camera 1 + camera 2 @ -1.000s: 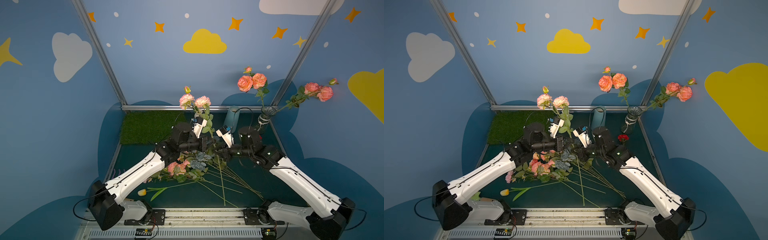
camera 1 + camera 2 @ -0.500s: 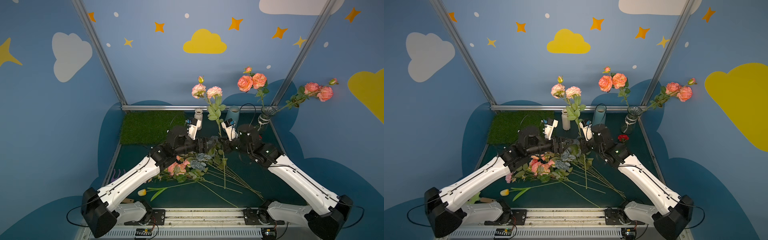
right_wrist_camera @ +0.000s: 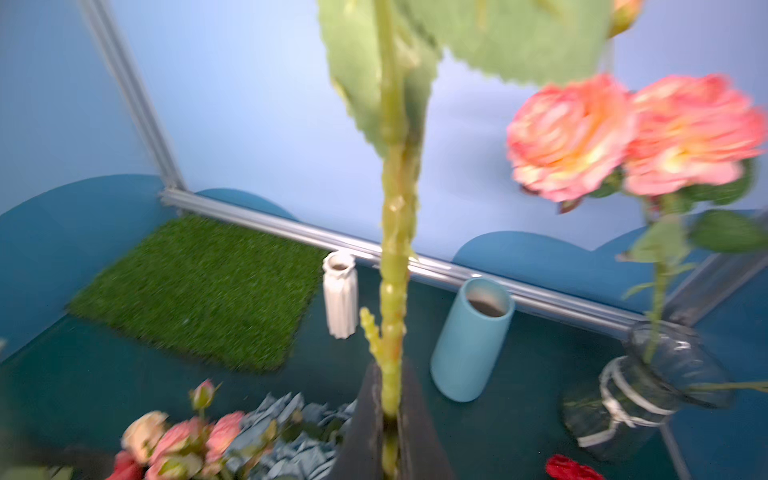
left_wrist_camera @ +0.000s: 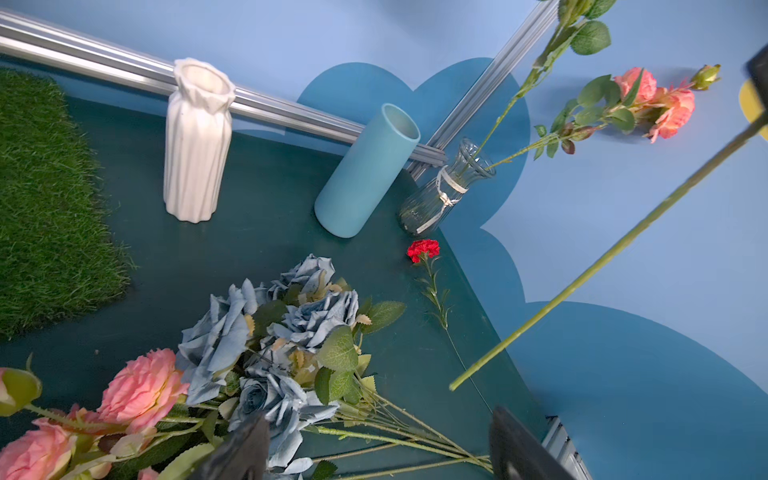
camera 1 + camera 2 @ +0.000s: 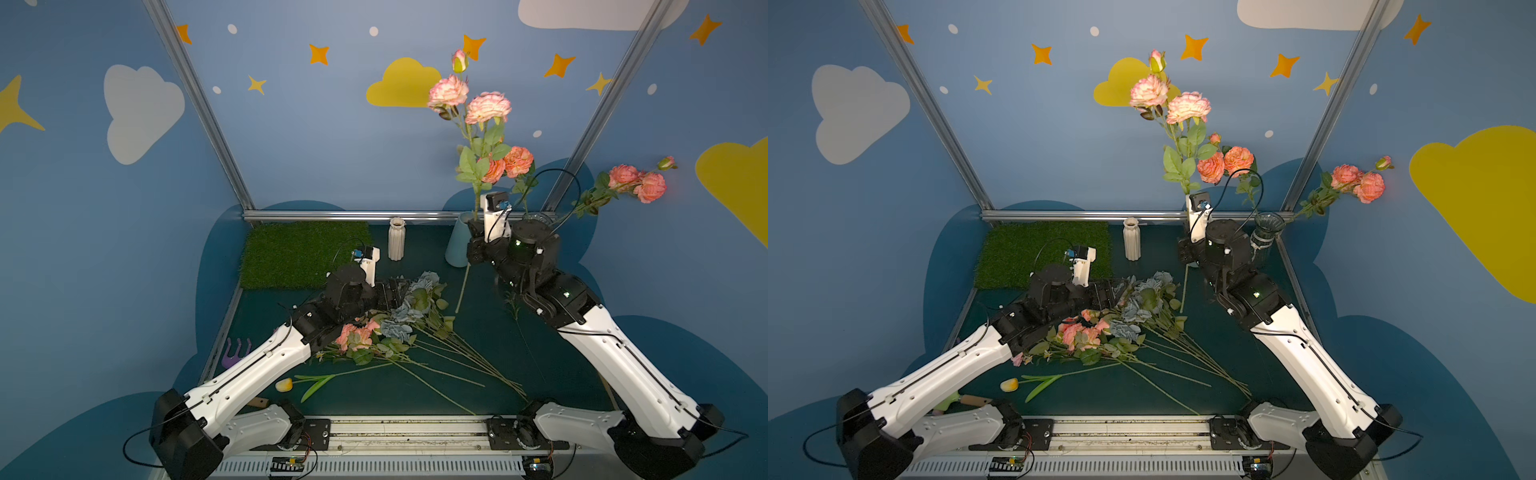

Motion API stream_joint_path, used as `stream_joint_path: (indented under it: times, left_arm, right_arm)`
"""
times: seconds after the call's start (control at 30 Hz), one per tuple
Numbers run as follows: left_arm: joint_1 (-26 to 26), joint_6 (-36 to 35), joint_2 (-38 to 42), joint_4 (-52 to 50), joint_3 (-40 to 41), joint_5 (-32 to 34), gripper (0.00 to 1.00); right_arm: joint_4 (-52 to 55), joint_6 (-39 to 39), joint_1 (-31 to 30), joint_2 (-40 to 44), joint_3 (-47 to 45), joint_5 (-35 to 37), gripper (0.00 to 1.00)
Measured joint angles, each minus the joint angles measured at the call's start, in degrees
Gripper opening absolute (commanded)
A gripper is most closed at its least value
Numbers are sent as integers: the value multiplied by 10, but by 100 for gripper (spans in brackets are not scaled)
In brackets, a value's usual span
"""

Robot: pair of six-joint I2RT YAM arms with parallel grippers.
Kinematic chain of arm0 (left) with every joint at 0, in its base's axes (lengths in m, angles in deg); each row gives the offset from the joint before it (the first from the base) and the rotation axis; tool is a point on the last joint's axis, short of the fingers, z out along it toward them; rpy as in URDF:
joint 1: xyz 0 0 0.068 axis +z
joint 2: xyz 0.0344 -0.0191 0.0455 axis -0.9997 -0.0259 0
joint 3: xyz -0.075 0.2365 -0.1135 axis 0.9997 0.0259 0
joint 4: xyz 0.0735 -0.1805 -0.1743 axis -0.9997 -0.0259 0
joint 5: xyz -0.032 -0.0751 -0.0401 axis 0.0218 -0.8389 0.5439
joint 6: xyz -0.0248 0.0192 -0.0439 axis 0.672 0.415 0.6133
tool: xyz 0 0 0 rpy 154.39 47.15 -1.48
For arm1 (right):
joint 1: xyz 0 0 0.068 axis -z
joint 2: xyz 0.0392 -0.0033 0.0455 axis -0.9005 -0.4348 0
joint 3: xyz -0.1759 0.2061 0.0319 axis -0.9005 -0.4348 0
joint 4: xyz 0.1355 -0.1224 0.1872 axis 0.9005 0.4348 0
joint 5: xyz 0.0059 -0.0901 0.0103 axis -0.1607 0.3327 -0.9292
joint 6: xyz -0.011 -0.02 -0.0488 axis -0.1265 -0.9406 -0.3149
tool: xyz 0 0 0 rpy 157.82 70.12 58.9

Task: Place the pink flowers into the vase
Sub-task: Place the flower in the vase.

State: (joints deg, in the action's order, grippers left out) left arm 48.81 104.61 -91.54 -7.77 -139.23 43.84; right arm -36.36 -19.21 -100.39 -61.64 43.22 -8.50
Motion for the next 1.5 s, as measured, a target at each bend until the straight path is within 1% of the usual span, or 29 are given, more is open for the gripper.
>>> stream_joint_path:
  times: [0.17,0.33,0.43,0.53,0.9,1.17,1.37,1.5]
  left_arm:
    - [25,20,-1,10,22,-13,83]
    - [48,33,3,15,39,-26,83]
    - [64,41,5,25,50,-38,83]
    - [77,50,5,40,63,-52,83]
    - [96,73,-45,83,73,-103,83]
    - [108,90,-85,115,73,-143,83]
    - [112,97,-108,135,73,-168,82]
    - [116,102,-113,140,73,-178,82]
  right_arm:
    - [-7,-15,82,-20,42,68,0]
    - [-27,-37,150,-45,49,125,0]
    - [-59,-52,185,-65,49,144,0]
    - [-116,-74,207,-88,48,156,0]
    - [-367,-182,241,-167,48,196,0]
    - [-539,-275,243,-225,48,210,0]
    - [-666,-324,243,-249,35,212,0]
    - [-719,-346,245,-282,36,212,0]
